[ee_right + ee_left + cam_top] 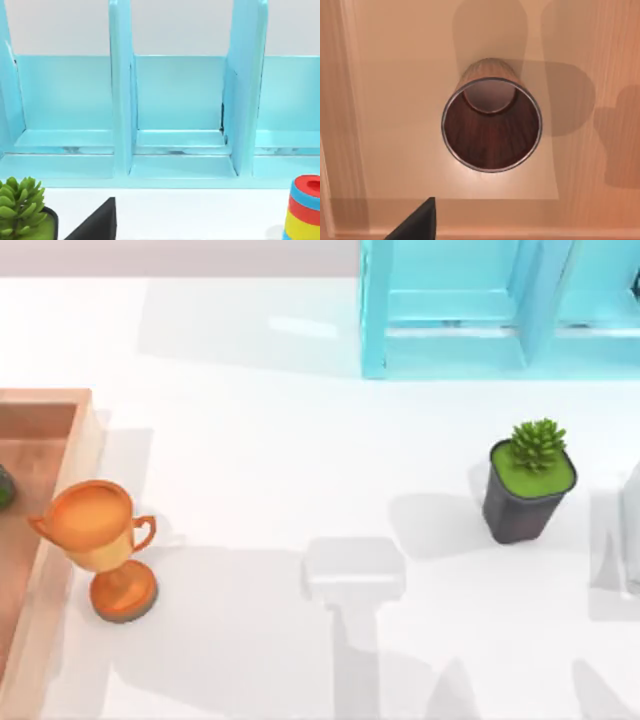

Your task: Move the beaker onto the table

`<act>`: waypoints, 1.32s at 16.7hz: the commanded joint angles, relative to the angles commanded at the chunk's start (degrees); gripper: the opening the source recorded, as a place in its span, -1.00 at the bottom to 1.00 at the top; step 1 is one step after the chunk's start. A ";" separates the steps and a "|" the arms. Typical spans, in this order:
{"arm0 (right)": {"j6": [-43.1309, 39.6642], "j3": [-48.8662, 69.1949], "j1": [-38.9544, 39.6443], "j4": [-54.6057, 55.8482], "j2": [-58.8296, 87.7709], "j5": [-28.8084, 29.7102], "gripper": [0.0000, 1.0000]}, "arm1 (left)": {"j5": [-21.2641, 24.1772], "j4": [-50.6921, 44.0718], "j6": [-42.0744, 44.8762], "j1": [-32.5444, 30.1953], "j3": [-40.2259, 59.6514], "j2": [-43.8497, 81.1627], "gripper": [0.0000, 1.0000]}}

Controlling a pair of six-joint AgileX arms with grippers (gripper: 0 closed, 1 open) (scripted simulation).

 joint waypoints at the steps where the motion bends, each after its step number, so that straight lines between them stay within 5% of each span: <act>1: 0.00 0.00 0.00 0.00 0.00 0.00 1.00 | 0.00 -1.25 0.26 0.23 1.30 1.37 1.00; 9: 0.00 0.00 0.00 0.00 0.00 0.00 1.00 | -0.01 -1.20 0.35 0.19 1.27 2.45 1.00; 17: 0.00 0.00 0.00 0.00 0.00 0.00 1.00 | -0.05 18.24 0.93 0.95 -13.56 6.51 1.00; 22: 0.00 0.00 0.00 0.00 0.00 0.00 1.00 | 0.00 20.61 0.87 0.73 -15.67 7.26 1.00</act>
